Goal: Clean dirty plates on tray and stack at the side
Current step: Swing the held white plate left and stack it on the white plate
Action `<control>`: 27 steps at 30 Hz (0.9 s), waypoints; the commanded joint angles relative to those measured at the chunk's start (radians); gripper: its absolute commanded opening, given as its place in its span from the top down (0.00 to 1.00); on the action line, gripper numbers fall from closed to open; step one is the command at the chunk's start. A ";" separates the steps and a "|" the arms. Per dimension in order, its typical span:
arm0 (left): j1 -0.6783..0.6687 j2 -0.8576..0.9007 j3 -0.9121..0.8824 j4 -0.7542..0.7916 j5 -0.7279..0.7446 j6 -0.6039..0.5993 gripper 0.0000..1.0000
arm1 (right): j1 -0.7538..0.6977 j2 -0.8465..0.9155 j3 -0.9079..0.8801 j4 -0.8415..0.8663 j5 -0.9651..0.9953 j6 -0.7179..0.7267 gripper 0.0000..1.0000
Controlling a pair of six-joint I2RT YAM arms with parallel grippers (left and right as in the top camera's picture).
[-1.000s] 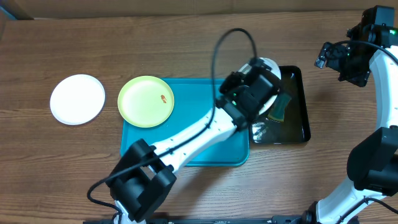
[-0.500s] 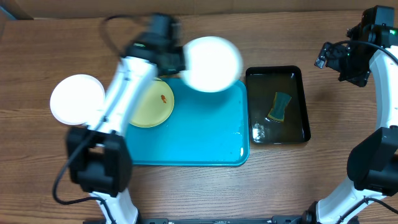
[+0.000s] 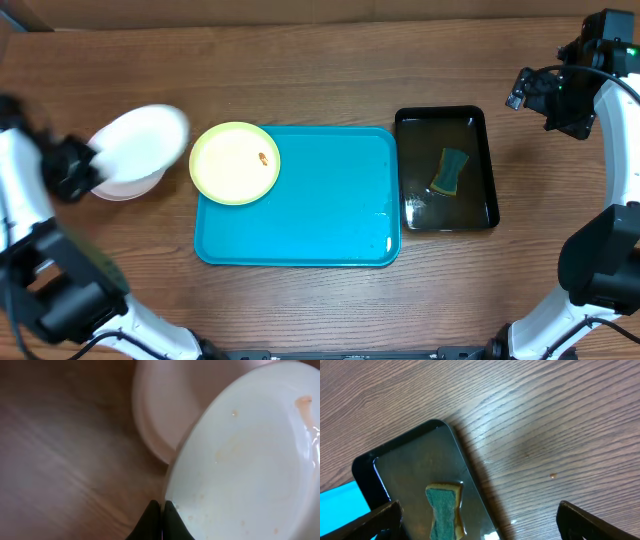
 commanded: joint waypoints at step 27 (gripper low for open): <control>-0.023 -0.023 -0.035 0.161 -0.217 -0.058 0.96 | -0.003 -0.006 0.014 0.003 0.001 0.004 0.00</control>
